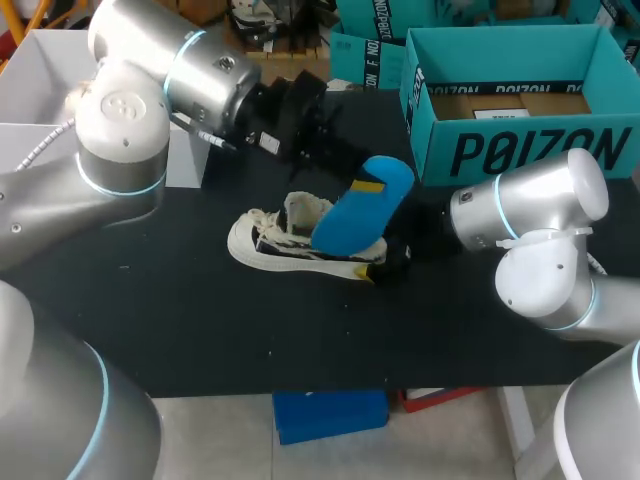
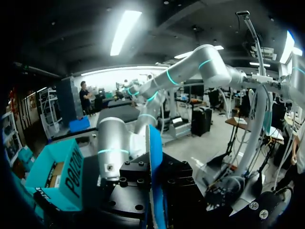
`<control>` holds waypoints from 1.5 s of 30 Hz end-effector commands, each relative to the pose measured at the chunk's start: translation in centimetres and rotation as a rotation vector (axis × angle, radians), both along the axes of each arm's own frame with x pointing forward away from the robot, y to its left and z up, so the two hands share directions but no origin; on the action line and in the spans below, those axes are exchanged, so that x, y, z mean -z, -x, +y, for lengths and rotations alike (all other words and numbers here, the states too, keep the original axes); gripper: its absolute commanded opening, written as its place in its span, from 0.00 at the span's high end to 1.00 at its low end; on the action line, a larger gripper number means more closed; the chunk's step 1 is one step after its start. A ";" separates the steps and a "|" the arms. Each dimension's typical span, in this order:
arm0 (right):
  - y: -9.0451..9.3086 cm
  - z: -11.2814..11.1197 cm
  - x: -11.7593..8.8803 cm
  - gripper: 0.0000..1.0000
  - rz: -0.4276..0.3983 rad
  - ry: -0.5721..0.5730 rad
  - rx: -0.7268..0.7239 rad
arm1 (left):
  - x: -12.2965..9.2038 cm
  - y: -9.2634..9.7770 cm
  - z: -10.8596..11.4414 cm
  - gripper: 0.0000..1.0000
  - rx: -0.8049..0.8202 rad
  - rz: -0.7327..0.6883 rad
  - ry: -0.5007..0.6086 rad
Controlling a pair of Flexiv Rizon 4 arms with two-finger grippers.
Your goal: Take the shoe out of the shoebox, open the shoe tongue, remove and reinsert the insole, then place the shoe into the shoebox
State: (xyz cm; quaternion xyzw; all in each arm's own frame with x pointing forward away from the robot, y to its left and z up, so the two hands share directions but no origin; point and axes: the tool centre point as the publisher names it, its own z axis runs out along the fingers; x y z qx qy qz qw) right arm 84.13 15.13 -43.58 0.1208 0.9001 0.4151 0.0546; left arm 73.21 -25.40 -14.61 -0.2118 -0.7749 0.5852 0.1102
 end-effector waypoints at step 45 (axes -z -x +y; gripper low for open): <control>-0.1 0.1 0.4 1.00 -0.001 0.001 0.002 | -8.5 4.7 5.2 1.00 -0.367 0.592 0.343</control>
